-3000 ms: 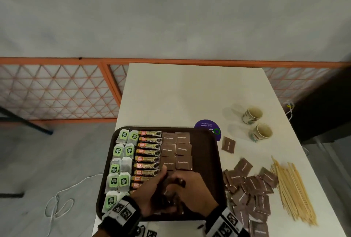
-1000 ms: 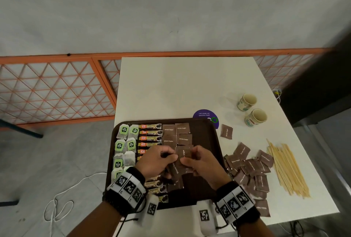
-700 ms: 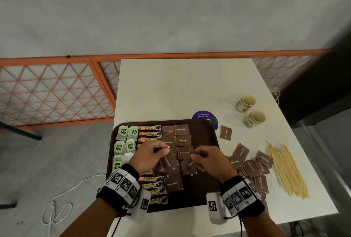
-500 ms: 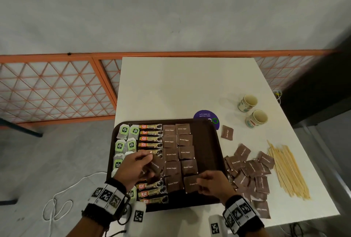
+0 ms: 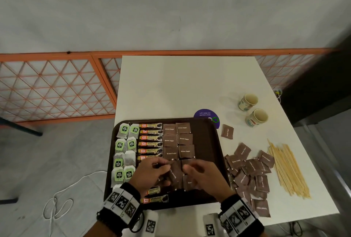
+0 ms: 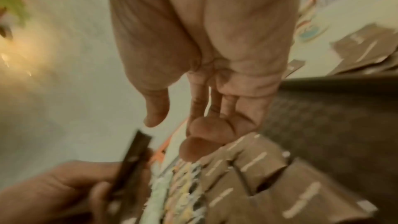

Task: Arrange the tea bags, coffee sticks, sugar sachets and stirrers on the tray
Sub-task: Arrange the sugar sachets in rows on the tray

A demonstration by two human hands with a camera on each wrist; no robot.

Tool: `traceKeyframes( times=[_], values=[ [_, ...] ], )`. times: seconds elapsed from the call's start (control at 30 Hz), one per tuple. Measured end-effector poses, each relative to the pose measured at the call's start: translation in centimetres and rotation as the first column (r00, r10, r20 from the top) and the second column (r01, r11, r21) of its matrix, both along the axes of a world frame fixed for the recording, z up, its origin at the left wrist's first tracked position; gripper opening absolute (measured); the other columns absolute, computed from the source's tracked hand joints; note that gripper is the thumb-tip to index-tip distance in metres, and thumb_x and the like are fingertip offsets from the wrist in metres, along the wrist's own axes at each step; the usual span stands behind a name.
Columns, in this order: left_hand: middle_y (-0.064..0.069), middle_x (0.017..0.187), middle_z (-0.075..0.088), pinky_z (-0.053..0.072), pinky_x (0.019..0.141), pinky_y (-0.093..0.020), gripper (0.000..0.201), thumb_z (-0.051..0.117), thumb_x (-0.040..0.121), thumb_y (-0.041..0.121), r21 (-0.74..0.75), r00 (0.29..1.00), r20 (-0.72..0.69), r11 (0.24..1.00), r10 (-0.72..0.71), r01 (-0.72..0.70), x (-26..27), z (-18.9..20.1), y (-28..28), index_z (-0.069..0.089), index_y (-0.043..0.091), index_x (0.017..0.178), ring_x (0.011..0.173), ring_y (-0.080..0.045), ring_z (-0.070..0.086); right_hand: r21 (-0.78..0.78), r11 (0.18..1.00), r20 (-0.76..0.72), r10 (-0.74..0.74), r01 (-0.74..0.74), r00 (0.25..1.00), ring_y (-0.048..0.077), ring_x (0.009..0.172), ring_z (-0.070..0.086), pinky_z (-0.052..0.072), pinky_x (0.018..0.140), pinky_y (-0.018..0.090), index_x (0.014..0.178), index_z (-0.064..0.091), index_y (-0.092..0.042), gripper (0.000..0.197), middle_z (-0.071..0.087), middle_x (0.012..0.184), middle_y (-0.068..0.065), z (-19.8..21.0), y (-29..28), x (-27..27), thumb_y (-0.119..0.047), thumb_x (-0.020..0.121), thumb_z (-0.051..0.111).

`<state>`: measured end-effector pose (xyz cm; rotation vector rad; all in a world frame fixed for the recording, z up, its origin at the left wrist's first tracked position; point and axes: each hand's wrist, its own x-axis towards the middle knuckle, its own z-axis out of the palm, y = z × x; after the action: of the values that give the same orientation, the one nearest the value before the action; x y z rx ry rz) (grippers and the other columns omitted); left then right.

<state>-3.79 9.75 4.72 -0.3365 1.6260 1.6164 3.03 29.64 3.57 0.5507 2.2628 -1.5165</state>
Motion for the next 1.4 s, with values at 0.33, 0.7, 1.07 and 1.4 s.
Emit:
traceKeyframes(
  times=[0.33,0.7,1.07,1.4],
  values=[
    [-0.013,0.087,0.07,0.059,0.061,-0.034,0.008,0.073,0.085,0.01,-0.021,0.991,-0.052,0.992,-0.124,0.123,0.5,-0.1,0.7,0.069,0.003,0.087,0.071,-0.021,0.07,-0.443,0.868,0.16,-0.171,0.225,0.972,0.025,0.068,0.063,0.052,0.07,0.042,0.104,0.065,-0.001,0.018,0.07,0.082,0.012,1.4,-1.7,-0.8,-0.015,0.092,0.067],
    [-0.009,0.091,0.071,0.059,0.055,-0.031,0.006,0.073,0.086,0.017,-0.217,0.847,-0.165,0.857,-0.505,0.468,-2.3,0.5,0.2,0.07,0.012,0.085,0.069,-0.027,0.073,0.048,0.978,-0.061,0.205,-0.202,0.977,0.011,0.078,0.071,0.058,0.078,0.03,0.093,0.073,-0.019,0.008,0.075,0.084,-0.002,1.3,0.3,-1.5,-0.024,0.088,0.07],
    [-0.022,0.101,0.059,0.062,0.061,-0.03,0.019,0.054,0.088,-0.016,0.089,0.961,0.161,0.967,0.224,-0.24,-2.9,-0.8,-4.9,0.062,-0.002,0.099,0.089,-0.033,0.063,0.016,0.996,0.272,0.079,-0.086,0.959,0.019,0.054,0.064,0.05,0.051,0.024,0.088,0.065,0.003,0.013,0.068,0.069,0.008,-4.0,1.0,2.6,-0.008,0.086,0.071],
    [-0.024,0.097,0.065,0.062,0.062,-0.035,0.021,0.054,0.089,-0.015,0.083,0.979,0.158,0.987,0.126,-0.14,-2.3,-0.9,-3.4,0.06,-0.006,0.107,0.081,-0.031,0.064,0.35,0.904,0.299,0.142,-0.247,0.944,0.004,0.067,0.066,0.057,0.068,0.021,0.071,0.066,-0.027,0.017,0.067,0.075,-0.008,-3.8,0.4,1.8,-0.033,0.085,0.073]
  ],
)
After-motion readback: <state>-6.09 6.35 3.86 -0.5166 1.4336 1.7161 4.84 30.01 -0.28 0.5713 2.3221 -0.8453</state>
